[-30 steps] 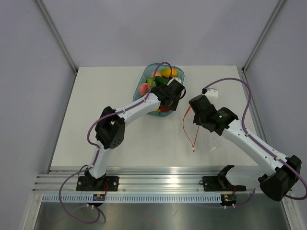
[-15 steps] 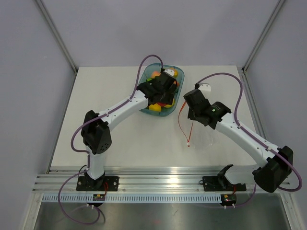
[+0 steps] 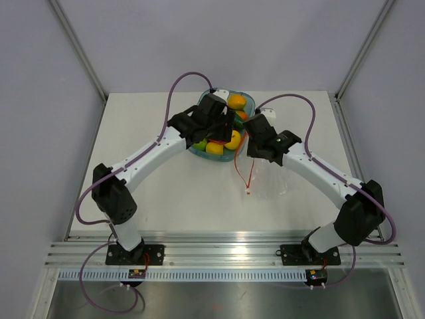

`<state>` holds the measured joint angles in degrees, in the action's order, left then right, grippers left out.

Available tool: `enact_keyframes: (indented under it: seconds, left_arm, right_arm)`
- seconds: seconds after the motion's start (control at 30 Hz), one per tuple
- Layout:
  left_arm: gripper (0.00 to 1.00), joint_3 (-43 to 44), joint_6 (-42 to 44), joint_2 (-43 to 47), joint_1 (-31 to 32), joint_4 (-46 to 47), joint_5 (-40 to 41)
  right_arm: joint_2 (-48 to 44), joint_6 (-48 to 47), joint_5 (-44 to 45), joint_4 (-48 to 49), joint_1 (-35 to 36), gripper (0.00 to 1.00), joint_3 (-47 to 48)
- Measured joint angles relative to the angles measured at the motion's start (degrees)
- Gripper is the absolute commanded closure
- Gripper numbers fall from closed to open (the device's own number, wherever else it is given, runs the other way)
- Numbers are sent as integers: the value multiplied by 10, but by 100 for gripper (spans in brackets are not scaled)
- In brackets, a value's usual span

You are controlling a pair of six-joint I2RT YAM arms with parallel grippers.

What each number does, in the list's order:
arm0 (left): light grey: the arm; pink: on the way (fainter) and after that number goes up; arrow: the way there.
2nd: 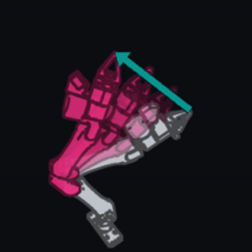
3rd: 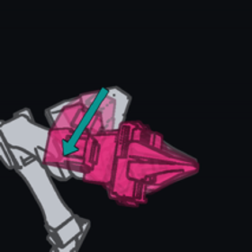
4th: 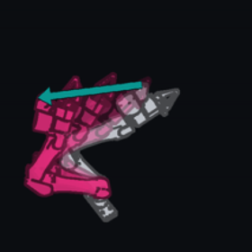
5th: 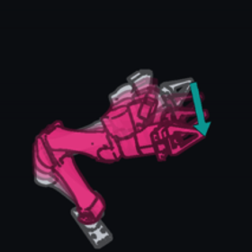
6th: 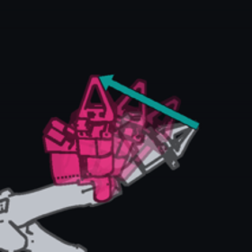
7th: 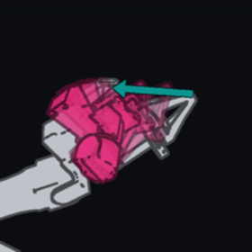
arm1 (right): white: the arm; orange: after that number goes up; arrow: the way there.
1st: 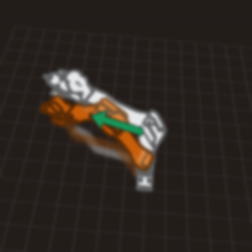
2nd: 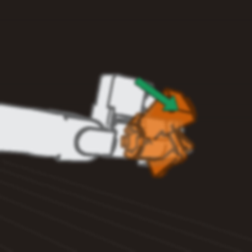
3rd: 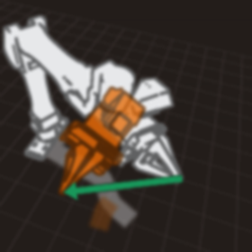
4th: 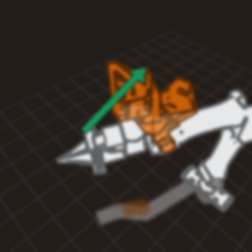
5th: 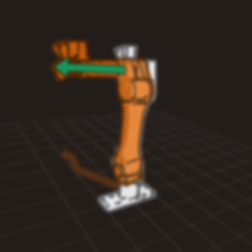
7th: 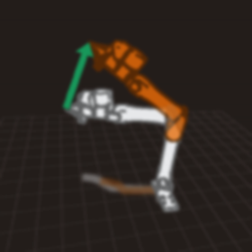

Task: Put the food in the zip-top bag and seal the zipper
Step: Pick up the fake fruit from the bin, then place the fake fruit in the zipper food storage bag.

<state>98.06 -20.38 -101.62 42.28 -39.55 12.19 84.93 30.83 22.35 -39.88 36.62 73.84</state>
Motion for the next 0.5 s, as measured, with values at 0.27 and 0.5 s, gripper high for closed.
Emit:
enact_keyframes:
  seconds: [0.27,0.5]
  left_arm:
    - [48,-28,-9,57,-18,25,-84]
    - [48,-68,-38,66,-30,60,-181]
  right_arm:
    - [15,3,-11,31,0,100,15]
    - [14,19,-17,58,0,100,14]
